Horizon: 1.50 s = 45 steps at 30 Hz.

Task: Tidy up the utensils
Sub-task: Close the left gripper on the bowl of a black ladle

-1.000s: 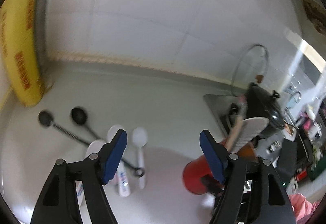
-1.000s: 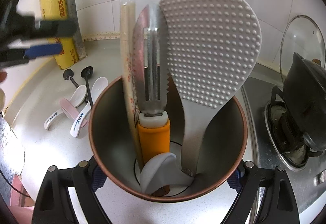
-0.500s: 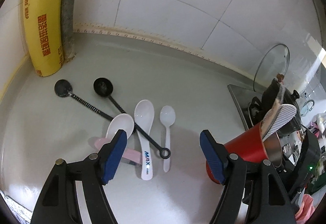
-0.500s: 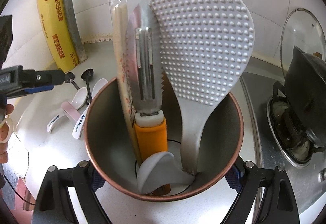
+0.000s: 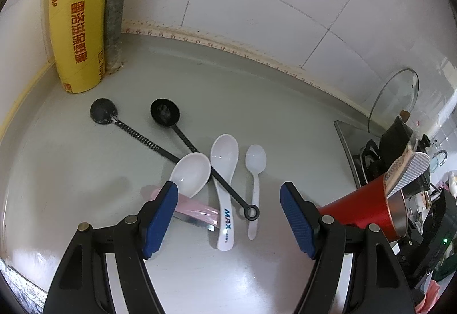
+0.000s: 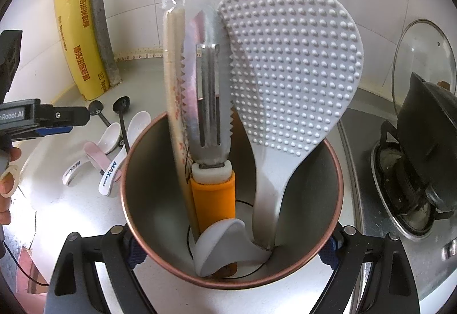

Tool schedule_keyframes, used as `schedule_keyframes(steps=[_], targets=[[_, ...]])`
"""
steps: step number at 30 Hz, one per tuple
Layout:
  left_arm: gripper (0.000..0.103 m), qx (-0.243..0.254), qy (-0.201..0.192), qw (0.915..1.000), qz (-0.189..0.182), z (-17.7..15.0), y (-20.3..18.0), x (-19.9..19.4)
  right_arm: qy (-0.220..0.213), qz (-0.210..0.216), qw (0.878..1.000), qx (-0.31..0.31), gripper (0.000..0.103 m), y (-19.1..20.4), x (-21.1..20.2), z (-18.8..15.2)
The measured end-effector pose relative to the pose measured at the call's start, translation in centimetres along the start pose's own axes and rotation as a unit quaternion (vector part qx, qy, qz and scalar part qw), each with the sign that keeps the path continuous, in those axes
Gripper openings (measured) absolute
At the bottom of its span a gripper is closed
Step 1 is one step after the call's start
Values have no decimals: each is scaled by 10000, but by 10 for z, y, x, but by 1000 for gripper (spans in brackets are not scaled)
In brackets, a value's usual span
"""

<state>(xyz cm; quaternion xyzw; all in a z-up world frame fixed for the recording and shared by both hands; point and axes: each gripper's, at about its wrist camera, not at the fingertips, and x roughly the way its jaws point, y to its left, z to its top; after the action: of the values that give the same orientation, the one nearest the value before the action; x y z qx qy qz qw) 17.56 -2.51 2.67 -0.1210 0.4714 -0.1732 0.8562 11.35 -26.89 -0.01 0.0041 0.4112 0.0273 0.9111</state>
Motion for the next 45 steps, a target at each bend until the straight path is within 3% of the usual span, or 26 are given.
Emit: schedule_keyframes(steps=[12, 28, 32, 37, 41, 45], targets=[[75, -769, 22, 9956, 538, 11, 54, 2, -57, -158, 9997, -196, 93, 16, 6, 4], [75, -1730, 518, 9748, 1309, 75, 141, 39, -67, -228, 9995, -212, 93, 17, 10, 4], [75, -1780, 693, 9681, 1623, 86, 150, 58, -68, -246, 9994, -224, 93, 19, 9, 4], [74, -1613, 872, 9662, 1811, 97, 145, 82, -73, -262, 9993, -262, 93, 21, 9, 3], [61, -1500, 1012, 9628, 2005, 104, 142, 98, -66, -277, 9991, -306, 93, 25, 9, 2], [61, -1278, 1041, 9607, 2232, 106, 135, 106, -67, -271, 9991, -303, 93, 27, 10, 2]])
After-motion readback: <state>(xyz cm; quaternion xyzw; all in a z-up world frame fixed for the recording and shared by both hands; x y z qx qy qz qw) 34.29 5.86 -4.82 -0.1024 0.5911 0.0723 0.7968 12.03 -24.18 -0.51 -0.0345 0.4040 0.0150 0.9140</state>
